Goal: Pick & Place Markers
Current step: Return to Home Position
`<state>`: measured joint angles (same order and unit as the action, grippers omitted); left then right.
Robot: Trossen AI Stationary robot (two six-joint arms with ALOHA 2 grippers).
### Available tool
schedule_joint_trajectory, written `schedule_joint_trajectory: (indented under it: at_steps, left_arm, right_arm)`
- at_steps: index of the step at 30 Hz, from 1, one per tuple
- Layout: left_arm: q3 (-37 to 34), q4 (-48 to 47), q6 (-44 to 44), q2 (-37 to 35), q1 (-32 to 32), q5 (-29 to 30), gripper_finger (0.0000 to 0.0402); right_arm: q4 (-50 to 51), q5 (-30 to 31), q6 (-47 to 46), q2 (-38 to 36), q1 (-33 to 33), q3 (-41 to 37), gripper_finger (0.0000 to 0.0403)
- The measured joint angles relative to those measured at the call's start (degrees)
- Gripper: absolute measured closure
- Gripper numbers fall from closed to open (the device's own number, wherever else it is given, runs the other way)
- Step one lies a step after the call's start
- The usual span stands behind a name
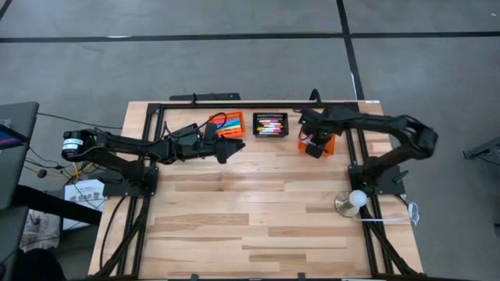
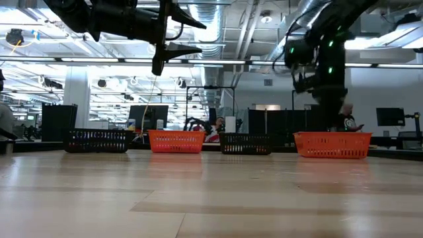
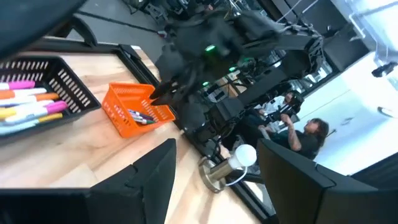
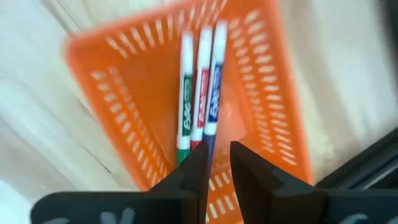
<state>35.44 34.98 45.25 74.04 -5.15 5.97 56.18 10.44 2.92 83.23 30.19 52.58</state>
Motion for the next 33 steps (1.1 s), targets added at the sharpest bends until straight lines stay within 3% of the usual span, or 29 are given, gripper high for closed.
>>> schedule_joint_trajectory:
  at_steps: [15, 29, 33]
  left_arm:
    - [-2.0, -1.6, -2.0, -2.2, -0.2, -1.9, 0.0179]
    - [-19.9, -1.1, -14.1, -30.9, 4.3, -3.2, 0.0179]
    - [-23.5, -1.1, -17.7, -36.1, 6.0, -4.2, 0.0179]
  right_arm:
    - [-2.3, 0.3, -10.6, -37.7, -5.7, -0.6, 0.0349]
    - [2.6, 0.7, -16.8, -69.9, -11.0, -0.6, 0.0349]
    - [5.7, -0.2, -24.8, -78.7, -11.4, -1.2, 0.0349]
